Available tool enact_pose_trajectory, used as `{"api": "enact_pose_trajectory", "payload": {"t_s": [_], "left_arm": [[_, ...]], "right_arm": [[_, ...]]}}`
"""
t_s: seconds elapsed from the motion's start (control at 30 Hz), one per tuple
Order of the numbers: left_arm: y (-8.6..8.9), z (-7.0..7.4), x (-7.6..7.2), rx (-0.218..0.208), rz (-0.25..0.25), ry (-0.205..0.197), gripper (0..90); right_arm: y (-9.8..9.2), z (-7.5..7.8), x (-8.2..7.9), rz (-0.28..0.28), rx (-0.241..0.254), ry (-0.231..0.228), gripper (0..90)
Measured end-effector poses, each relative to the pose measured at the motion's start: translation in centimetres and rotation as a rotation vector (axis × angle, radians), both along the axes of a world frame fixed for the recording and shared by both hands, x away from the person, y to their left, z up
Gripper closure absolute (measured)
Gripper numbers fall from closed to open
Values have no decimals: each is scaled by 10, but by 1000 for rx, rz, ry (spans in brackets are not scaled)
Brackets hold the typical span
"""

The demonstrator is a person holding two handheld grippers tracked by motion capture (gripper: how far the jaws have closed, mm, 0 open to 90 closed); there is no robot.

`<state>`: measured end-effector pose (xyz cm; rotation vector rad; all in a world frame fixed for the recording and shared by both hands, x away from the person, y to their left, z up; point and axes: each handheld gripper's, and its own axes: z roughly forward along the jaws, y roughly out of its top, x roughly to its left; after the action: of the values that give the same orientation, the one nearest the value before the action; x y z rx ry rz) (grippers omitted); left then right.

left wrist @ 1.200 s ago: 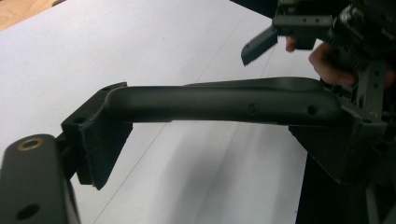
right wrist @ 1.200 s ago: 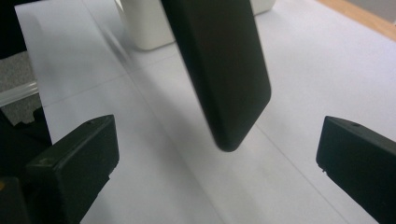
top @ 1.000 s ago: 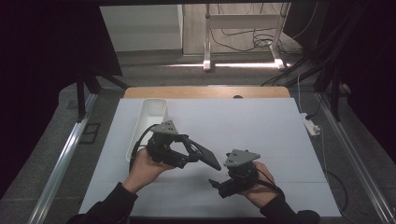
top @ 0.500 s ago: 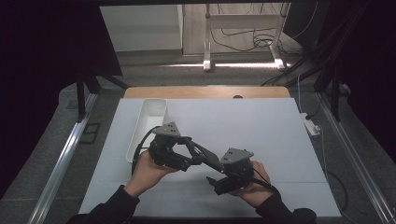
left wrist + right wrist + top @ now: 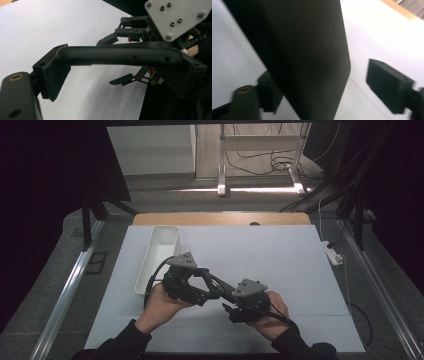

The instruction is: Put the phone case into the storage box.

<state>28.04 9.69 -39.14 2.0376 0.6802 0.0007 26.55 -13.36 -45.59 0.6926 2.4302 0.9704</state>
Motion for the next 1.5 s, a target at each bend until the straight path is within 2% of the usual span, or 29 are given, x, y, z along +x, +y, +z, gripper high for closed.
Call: {"api": "enact_pose_trajectory", "payload": {"t_s": [0.03, 0.1, 0.13, 0.17, 0.23, 0.27, 0.37, 0.4, 0.47, 0.63, 0.8, 0.97, 1.13, 1.33, 1.37, 1.5], "left_arm": [[0, 0, 0, 0, 0, 0, 146], [0, 0, 0, -4, -1, 3, 146], [-1, 1, 0, -4, -1, 4, 146], [-1, 1, 0, -3, 2, 5, 145], [-1, 1, 0, -6, 2, 7, 145], [-1, 1, 0, -5, 12, 6, 145], [-1, 1, 1, -5, 20, 8, 145], [0, 1, 1, -7, 25, 12, 144], [0, 1, 1, -11, 29, 15, 144], [1, 1, 2, -26, 39, 24, 142], [2, 1, 3, -39, 39, 26, 136], [3, -1, 5, -67, 49, 49, 131], [6, -4, 7, -99, 62, 66, 121], [9, -2, 7, -89, 70, 29, 57], [10, -1, 7, -82, 68, 16, 46], [13, 0, 5, -66, 63, -21, 30]], "right_arm": [[0, 0, 0, 0, 0, 0, 244], [0, 1, -2, -2, -6, -18, 307], [0, 1, -2, -4, -5, -25, 343], [0, 1, -3, 2, -14, -33, 423], [1, 1, -4, -1, -22, -42, 457], [0, 1, -4, 0, -19, -42, 527], [1, 1, -5, 1, -25, -50, 572], [2, 1, -6, 9, -37, -64, 629], [2, 1, -7, 10, -39, -70, 645], [3, 2, -10, 23, -61, -110, 787], [4, 2, -12, 32, -78, -138, 818], [6, 1, -14, 37, -106, -169, 839], [7, 1, -15, 28, -109, -182, 854], [2, 2, -11, 9, -98, -145, 858], [0, 3, -10, 6, -82, -128, 858], [-2, 4, -9, 14, -59, -108, 858]]}}
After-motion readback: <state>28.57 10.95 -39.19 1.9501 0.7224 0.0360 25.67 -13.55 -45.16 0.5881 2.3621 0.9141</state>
